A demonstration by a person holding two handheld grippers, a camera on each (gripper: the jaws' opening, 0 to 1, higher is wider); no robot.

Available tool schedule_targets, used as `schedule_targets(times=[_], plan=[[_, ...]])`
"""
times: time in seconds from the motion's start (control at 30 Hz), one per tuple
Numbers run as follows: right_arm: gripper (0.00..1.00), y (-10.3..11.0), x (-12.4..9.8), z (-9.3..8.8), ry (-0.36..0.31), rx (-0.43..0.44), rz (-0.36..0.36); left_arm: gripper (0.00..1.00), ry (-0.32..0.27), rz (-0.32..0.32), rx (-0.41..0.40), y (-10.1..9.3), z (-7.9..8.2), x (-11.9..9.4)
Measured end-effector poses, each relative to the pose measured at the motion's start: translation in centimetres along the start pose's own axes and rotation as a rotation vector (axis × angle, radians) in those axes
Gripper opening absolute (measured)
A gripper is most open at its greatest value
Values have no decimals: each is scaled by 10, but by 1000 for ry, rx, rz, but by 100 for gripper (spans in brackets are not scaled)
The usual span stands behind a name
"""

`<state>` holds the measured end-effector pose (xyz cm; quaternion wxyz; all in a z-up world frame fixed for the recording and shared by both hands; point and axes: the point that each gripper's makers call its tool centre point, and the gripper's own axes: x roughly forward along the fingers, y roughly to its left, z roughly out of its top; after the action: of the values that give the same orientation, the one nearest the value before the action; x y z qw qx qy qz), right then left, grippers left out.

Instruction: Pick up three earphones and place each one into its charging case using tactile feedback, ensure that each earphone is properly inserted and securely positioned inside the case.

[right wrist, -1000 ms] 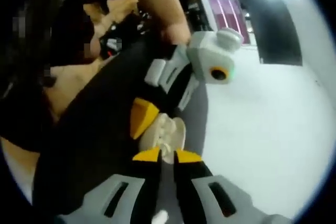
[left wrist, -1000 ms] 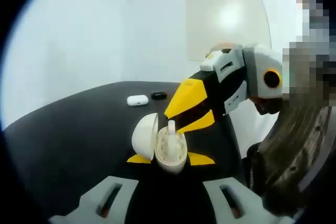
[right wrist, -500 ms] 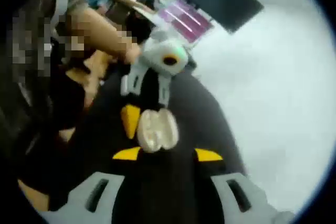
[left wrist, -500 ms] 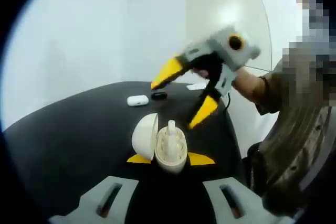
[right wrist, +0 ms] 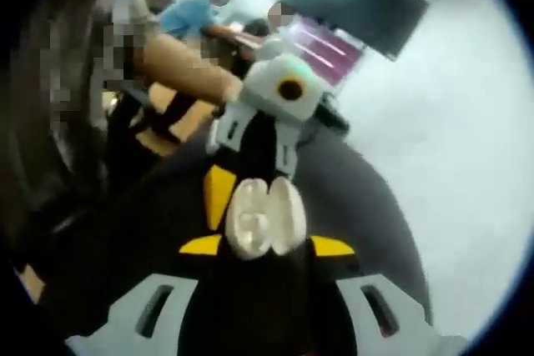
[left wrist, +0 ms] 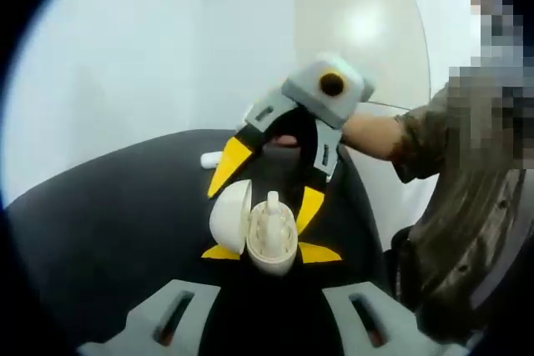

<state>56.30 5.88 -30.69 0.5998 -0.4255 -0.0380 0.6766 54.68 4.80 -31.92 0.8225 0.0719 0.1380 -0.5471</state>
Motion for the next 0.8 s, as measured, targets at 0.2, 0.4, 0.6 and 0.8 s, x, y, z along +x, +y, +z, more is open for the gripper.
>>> schedule_targets(times=[0.2, 0.4, 0.6, 0.8], plan=[[38, -1, -3, 6, 26, -159, -59, 19, 6, -6, -21, 0, 0, 1], [35, 5, -9, 10, 30, -222, -78, 19, 7, -7, -29, 0, -1, 0], [27, 9, -8, 10, 2, -204, -75, 19, 5, -1, -28, 3, -1, 0], [28, 7, -7, 9, -15, -169, -84, 19, 3, 0, -28, 6, -1, -2]])
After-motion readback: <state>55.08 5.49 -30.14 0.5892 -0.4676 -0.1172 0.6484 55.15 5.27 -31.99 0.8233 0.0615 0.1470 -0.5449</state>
